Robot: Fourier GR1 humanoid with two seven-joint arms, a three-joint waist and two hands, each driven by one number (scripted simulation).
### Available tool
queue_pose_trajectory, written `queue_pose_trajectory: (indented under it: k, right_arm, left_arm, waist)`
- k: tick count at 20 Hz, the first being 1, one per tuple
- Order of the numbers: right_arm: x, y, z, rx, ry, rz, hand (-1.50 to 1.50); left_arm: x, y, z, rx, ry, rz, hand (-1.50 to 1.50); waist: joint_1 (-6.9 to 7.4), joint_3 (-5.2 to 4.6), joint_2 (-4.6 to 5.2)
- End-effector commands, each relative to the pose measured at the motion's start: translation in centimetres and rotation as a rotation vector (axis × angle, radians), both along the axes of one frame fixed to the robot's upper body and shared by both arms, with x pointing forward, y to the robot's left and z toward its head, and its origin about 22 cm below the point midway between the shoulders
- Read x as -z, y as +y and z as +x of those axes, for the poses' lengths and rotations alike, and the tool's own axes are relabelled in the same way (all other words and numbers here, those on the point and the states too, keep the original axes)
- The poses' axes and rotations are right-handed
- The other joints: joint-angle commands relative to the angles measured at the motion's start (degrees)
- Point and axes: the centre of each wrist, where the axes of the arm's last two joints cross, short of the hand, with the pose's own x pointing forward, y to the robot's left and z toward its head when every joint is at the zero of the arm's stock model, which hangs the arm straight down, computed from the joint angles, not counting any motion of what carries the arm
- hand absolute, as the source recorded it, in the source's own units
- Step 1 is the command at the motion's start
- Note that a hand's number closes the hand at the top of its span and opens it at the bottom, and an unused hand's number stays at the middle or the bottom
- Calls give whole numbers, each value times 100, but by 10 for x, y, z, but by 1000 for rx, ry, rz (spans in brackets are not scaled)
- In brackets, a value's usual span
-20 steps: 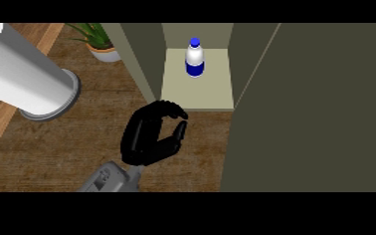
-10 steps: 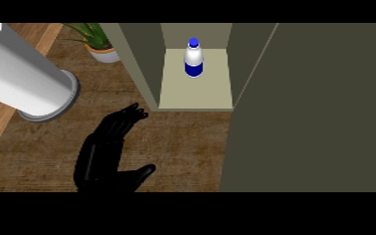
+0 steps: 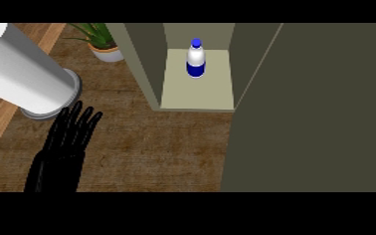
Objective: Pick up the bottled water, place it into the cabinet and close the cabinet
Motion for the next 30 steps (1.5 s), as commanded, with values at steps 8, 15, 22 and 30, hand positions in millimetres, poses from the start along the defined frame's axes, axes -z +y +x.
queue_pose_trajectory:
  k: [8,15,22,30]
  right_arm:
    - [-42,24,-3,-147,-110,-37,150]
    - [-29,44,0,-160,-47,135,150]
    - [-28,39,12,-186,-74,26,150]
    - [-18,42,26,-223,-101,-27,150]
  left_arm:
    - [-13,51,-20,-5,-5,8,-150]
    - [-20,68,-25,26,-5,9,-150]
    - [-28,80,-26,78,-31,8,-150]
    - [-32,90,-22,111,-42,28,-150]
  waist:
    - [217,-42,28]
    - [456,-37,116]
    - [808,-53,228]
    - [1051,-83,308]
